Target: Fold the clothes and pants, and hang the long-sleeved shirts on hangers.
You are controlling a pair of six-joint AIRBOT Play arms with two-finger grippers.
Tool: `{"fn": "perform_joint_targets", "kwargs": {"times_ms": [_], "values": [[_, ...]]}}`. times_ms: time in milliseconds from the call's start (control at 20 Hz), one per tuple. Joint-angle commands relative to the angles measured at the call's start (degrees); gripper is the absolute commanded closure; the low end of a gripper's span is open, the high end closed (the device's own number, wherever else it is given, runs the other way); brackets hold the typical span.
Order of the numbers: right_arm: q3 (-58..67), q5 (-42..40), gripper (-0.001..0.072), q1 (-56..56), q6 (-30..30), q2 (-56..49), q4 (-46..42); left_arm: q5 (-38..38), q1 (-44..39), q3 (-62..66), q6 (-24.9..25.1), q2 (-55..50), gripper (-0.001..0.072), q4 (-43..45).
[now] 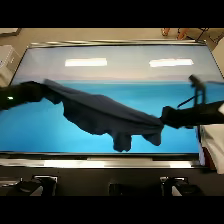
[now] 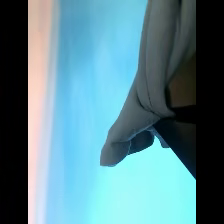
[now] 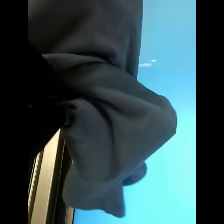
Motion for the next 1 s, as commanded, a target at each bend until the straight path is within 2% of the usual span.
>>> {"fn": "perform_joint_targets", "kwargs": {"times_ms": [0, 100, 250, 400, 500, 550, 600, 650, 700, 800, 850, 900, 950], "values": [[-14.53, -18.4, 0.0675, 0.07, -4.42, -7.85, 15.39, 11.08, -0.31, -9.16, -0.04, -8.02, 0.0685, -2.43], [-15.06, -24.3, 0.0675, 0.07, -8.7, -15.8, 24.79, 16.76, -0.33, -9.4, -0.04, -15.02, 0.0685, -6.43], [-15.06, -26.49, 0.0675, 0.46, -15.91, -25.51, 37.86, 20.85, -0.33, -9.4, -0.04, -23.65, 0.0684, -17.88], [-15.06, -29.14, 0.0675, 4.33, -17.16, -30.18, 39.65, 19.43, -1.05, -9.4, -0.04, -29.31, 0.0684, -24.96], [-14.71, -31.26, 0.0667, 5.73, -21.9, -30.32, 39.74, 17.73, -1.7, -9.4, -0.02, -30.77, 0.0677, -26.32], [-13.7, -29.83, 0.0592, 4.66, -23.56, -29.99, 39.76, 16.74, -1.51, -9.38, 0.13, -30.58, 0.056, -26.36], [-11.78, -26.21, 0.0401, 2.25, -25.14, -29.51, 39.63, 14.58, -0.44, -8.98, 1.11, -30.14, 0.0266, -26.34], [-9.27, -21.0, 0.0204, -1.05, -27.06, -28.81, 39.28, 10.95, 1.57, -7.89, 3.43, -29.88, 0.0013, -26.08], [-6.14, -14.62, 0.0148, -5.49, -27.8, -27.74, 37.94, 5.22, 4.72, -6.01, 6.58, -29.79, 0.0, -25.22], [-0.42, -4.59, 0.0141, -15.1, -25.7, -24.76, 31.28, -6.69, 11.39, -2.25, 8.17, -29.79, 0.0, -21.53], [1.49, -1.42, 0.0059, -19.96, -23.8, -22.82, 25.16, -12.52, 14.91, -1.09, 8.17, -29.79, 0.0, -19.71], [1.92, 0.52, 0.0016, -23.87, -22.36, -20.98, 18.75, -17.51, 17.92, -1.01, 8.2, -29.81, 0.0, -18.84], [1.57, 2.21, 0.0015, -27.08, -20.28, -19.47, 10.82, -20.74, 19.82, -1.77, 8.22, -29.81, 0.0001, -18.56]]}}
